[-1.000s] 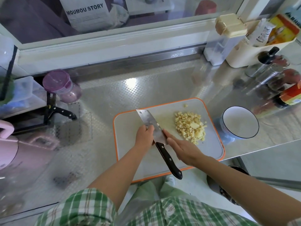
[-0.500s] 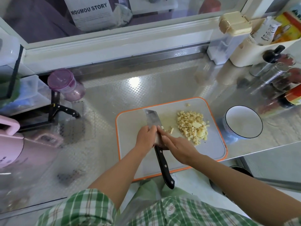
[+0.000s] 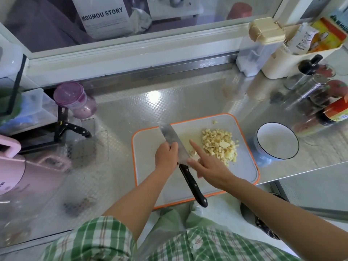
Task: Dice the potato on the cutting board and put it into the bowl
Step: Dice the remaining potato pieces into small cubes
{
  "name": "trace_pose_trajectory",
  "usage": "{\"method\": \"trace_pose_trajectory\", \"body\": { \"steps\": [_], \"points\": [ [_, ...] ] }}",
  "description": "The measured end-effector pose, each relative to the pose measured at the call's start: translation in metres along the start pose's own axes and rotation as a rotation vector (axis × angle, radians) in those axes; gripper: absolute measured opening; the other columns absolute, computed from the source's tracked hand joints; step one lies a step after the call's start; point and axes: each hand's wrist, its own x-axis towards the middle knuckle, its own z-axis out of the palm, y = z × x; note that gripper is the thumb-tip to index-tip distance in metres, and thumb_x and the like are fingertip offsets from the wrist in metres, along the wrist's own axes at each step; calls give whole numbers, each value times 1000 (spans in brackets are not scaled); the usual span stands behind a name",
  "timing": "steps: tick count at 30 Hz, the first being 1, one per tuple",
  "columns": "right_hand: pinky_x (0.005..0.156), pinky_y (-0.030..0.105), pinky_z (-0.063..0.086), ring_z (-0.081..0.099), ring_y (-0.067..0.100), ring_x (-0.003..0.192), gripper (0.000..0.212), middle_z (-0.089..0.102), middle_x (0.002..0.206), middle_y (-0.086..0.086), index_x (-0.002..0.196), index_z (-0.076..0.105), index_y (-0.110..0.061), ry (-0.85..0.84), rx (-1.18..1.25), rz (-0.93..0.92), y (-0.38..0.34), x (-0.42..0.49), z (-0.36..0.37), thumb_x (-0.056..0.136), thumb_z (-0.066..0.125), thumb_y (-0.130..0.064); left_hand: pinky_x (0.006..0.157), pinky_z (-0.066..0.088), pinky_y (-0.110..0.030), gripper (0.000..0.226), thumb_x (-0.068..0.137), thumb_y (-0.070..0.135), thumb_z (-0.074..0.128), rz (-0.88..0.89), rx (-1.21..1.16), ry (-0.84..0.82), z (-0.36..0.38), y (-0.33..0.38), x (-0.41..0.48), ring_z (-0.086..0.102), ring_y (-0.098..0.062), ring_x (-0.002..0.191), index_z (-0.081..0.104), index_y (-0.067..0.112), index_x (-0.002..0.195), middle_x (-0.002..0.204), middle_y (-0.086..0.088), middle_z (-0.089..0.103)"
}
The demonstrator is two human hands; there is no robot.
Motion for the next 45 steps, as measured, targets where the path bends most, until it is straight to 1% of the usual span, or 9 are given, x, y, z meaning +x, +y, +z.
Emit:
{"method": "trace_pose_trajectory", "body": {
  "steps": [2,4,8,13,18,27,30,37,45],
  "points": [
    [73,36,52,61,10,70,82,66,77,-7,152,6,-40,-56,-88,-27,0,-2,0,88,54,-60,69,47,-44,34,92,23,40,8,23,22,6,7,1,60,-37,73,49,7,63,68,-20,60],
    [68,39,52,60,18,69,77,63,79,-2,152,13,-38,-37,-124,-31,1,-3,1,90,59,-35,68,52,-45,38,86,34,34,32,-46,-6,13,18,-2,62,-35,68,50,8,63,65,-20,63],
    [54,21,42,50,6,61,49,55,76,-7,134,44,-31,251,222,104,9,-8,-11,91,47,-9,64,50,-37,48,91,50,28,12,-205,-63,28,30,-7,63,-21,61,63,17,86,65,-3,69],
    [39,27,36,37,14,41,28,42,57,1,88,51,-37,409,530,203,26,-12,-31,92,46,-10,69,45,-29,11,87,31,58,230,475,-41,39,15,0,63,-23,90,64,22,90,88,5,67],
    [39,26,37,39,11,40,21,43,54,-2,89,49,-36,388,533,232,37,-14,-35,94,49,-15,77,48,-35,20,87,33,59,292,782,-72,58,13,6,58,-27,103,61,22,104,106,-5,59],
    [39,25,37,40,11,44,21,43,55,-5,101,52,-34,332,552,241,41,-11,-36,94,48,-15,74,45,-34,20,93,31,52,328,753,-9,61,11,16,57,-26,103,65,19,102,103,-5,62],
    [39,26,36,39,13,44,25,43,55,-3,93,53,-37,332,570,233,41,-9,-37,92,47,-13,71,46,-33,19,91,31,57,357,606,-24,55,10,21,62,-29,92,67,16,95,93,-6,68],
    [40,26,37,41,14,45,22,44,57,-4,115,52,-28,310,548,245,39,-6,-33,95,49,-18,74,49,-32,8,89,24,63,288,330,75,36,8,27,65,-22,81,67,17,92,84,0,71],
    [39,27,36,39,13,41,21,45,57,1,83,47,-39,172,555,194,20,-3,-18,96,49,-23,69,48,-34,11,87,30,65,319,577,68,10,-20,23,62,-24,85,67,20,88,89,-1,67]
  ]
}}
